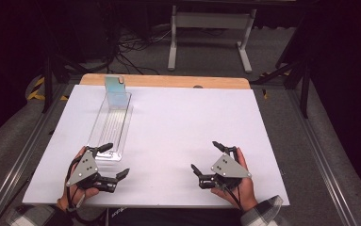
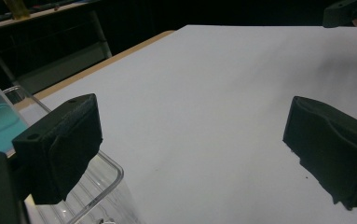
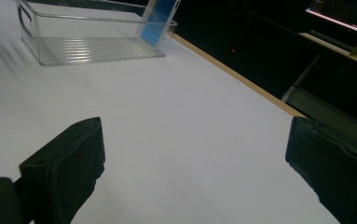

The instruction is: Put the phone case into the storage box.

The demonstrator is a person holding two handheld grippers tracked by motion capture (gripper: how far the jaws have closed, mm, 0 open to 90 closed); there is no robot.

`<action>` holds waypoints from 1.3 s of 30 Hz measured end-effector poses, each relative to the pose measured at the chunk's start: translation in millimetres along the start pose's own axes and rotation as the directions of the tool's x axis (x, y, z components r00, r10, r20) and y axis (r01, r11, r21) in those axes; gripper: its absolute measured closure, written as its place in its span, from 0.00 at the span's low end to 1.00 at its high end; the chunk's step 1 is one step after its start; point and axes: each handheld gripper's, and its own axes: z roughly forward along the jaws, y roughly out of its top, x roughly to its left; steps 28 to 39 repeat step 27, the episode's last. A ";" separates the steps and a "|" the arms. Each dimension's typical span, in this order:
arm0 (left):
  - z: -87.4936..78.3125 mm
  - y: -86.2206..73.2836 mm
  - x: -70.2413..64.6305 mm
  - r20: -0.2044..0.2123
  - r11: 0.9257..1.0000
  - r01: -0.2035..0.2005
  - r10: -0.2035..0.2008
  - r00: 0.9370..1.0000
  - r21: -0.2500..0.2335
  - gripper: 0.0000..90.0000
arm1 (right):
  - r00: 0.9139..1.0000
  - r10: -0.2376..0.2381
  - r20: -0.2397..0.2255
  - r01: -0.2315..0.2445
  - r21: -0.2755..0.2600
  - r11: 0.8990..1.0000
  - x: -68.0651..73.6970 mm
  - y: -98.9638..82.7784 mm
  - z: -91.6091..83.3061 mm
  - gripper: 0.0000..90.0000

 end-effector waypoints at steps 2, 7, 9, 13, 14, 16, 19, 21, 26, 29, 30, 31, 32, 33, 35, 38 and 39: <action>-0.5 0.6 0.1 0.002 1.000 -0.006 0.006 1.000 -0.001 0.05 | 1.000 -0.002 0.000 0.002 0.001 1.000 0.0 -0.2 0.0 0.05; 0.6 0.7 0.0 -0.001 1.000 -0.005 0.005 1.000 -0.002 0.05 | 1.000 -0.003 -0.004 0.003 0.001 1.000 0.0 -0.4 -0.2 0.05; 0.8 1.0 0.4 0.000 1.000 -0.001 0.001 1.000 -0.004 0.05 | 1.000 -0.007 -0.004 0.007 0.004 1.000 0.1 -0.5 -0.1 0.05; 0.6 0.5 0.7 0.000 1.000 -0.003 0.003 1.000 0.006 0.05 | 1.000 -0.005 -0.005 0.005 -0.002 1.000 -0.2 0.3 -0.7 0.05; 0.9 0.6 0.8 -0.002 1.000 -0.004 0.004 1.000 0.003 0.05 | 1.000 -0.007 -0.006 0.007 -0.001 1.000 -0.3 0.4 -1.0 0.05; 1.5 0.7 0.5 -0.001 1.000 -0.004 0.004 1.000 0.004 0.05 | 1.000 -0.009 -0.003 0.009 -0.006 1.000 -0.2 0.5 -1.5 0.05; 2.8 0.5 -0.1 0.002 1.000 0.000 0.000 1.000 0.006 0.05 | 1.000 -0.006 -0.005 0.006 -0.007 1.000 -0.5 0.3 -2.0 0.05; 4.6 0.5 -0.2 0.004 1.000 -0.005 0.005 1.000 0.014 0.05 | 1.000 -0.004 -0.003 0.004 -0.010 1.000 -1.0 0.3 -3.2 0.05; 5.3 -0.3 -0.7 0.004 1.000 0.005 -0.005 1.000 0.014 0.06 | 1.000 0.005 -0.001 -0.005 -0.013 1.000 -2.3 0.4 -3.3 0.05; 5.4 -0.3 -0.4 0.004 1.000 0.008 -0.008 1.000 0.014 0.06 | 1.000 0.004 -0.001 -0.004 -0.011 1.000 -2.1 0.4 -3.2 0.05; 5.4 -0.3 -0.4 0.004 1.000 0.008 -0.008 1.000 0.014 0.06 | 1.000 0.004 -0.001 -0.004 -0.011 1.000 -2.1 0.4 -3.2 0.05; 5.4 -0.3 -0.4 0.004 1.000 0.008 -0.008 1.000 0.014 0.06 | 1.000 0.004 -0.001 -0.004 -0.011 1.000 -2.1 0.4 -3.2 0.05; 5.4 -0.3 -0.4 0.004 1.000 0.008 -0.008 1.000 0.014 0.06 | 1.000 0.004 -0.001 -0.004 -0.011 1.000 -2.1 0.4 -3.2 0.05; 5.4 -0.3 -0.4 0.004 1.000 0.008 -0.008 1.000 0.014 0.06 | 1.000 0.004 -0.001 -0.004 -0.011 1.000 -2.1 0.4 -3.2 0.05; 5.4 -0.3 -0.4 0.004 1.000 0.008 -0.008 1.000 0.014 0.06 | 1.000 0.004 -0.001 -0.004 -0.011 1.000 -2.1 0.4 -3.2 0.05; 5.4 -0.3 -0.4 0.004 1.000 0.008 -0.008 1.000 0.014 0.06 | 1.000 0.004 -0.001 -0.004 -0.011 1.000 -2.1 0.4 -3.2 0.05; 5.4 -0.3 -0.4 0.004 1.000 0.008 -0.008 1.000 0.014 0.06 | 1.000 0.004 -0.001 -0.004 -0.011 1.000 -2.1 0.4 -3.2 0.05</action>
